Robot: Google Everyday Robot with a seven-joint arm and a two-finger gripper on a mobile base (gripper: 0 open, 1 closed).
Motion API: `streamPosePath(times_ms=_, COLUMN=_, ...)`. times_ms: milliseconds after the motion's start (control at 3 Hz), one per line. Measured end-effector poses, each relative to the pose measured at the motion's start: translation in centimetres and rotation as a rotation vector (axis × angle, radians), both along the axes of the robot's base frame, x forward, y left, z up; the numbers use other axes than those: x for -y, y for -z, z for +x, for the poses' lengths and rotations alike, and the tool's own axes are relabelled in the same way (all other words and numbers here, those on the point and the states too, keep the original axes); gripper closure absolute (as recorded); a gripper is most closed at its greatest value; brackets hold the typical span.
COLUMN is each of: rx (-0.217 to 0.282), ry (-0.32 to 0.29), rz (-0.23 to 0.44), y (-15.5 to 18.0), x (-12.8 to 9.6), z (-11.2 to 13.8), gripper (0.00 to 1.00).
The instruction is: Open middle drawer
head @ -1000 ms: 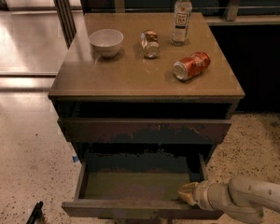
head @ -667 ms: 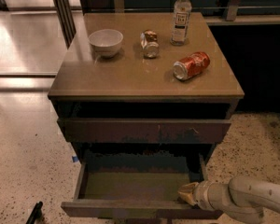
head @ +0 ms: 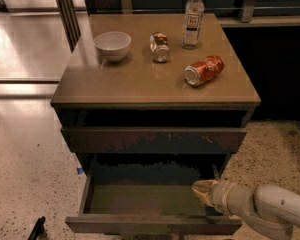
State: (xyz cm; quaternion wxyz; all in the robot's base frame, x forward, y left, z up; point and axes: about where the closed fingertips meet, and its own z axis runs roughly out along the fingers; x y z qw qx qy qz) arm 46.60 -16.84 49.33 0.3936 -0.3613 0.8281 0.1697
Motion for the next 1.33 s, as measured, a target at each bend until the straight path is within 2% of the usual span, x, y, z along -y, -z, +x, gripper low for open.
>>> streamPosePath(times_ms=333, rx=0.034, ry=0.001, rz=0.029, y=-1.62, x=-0.96, z=-0.03, gripper=0.82)
streamPosePath(times_ms=1333, rx=0.032, ry=-0.002, rz=0.028, y=-1.55, x=-1.08, z=0.02, gripper=0.13)
